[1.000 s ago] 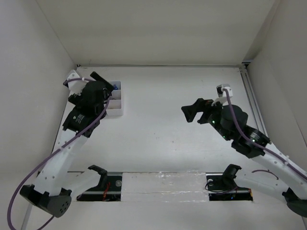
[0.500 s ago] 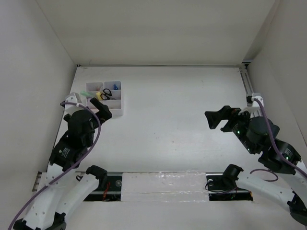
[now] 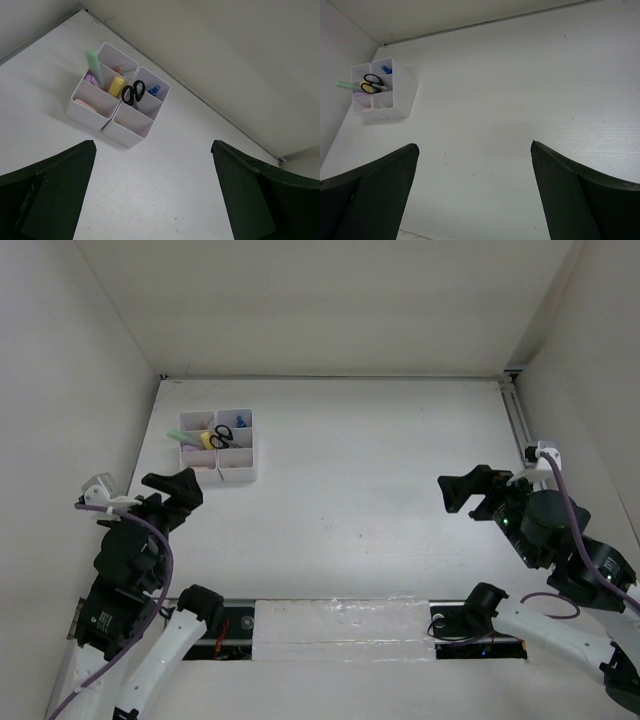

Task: Sort the stationery into containers
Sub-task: Reset both arms

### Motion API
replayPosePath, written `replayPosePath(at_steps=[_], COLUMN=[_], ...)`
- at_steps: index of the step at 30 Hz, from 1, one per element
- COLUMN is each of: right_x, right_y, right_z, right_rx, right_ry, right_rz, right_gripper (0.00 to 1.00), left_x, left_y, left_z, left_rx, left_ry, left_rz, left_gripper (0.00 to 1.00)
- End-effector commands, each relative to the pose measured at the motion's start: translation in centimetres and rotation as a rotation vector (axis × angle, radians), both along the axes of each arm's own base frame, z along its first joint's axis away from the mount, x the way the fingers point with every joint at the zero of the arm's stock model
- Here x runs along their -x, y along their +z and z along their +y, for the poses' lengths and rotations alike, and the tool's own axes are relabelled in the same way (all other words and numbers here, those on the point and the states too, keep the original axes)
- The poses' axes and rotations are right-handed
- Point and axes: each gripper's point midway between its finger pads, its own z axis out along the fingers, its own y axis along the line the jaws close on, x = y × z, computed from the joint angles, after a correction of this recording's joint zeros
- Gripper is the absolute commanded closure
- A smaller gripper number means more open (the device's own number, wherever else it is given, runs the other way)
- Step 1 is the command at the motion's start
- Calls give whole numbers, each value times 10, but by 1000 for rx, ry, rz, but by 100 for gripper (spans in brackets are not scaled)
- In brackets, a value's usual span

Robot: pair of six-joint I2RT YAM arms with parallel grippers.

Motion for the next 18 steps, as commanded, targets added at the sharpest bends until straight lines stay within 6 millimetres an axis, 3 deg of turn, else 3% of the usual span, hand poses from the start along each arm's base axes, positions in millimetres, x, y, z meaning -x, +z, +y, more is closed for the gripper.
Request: replayPosePath(at_steps=[1, 18], right_x=[-1, 1], right_y=[6, 9], right_z=[-6, -10], right_rx=[-9, -7], right_ry=[-30, -39], right_rz=[-13, -15], right_gripper=[0, 0], left_x=[-6, -10], left_y=[-1, -3], left_z=[1, 2], left_rx=[6, -1], left_ry=[26, 35], left_rz=[-3, 14], left_gripper=[0, 0])
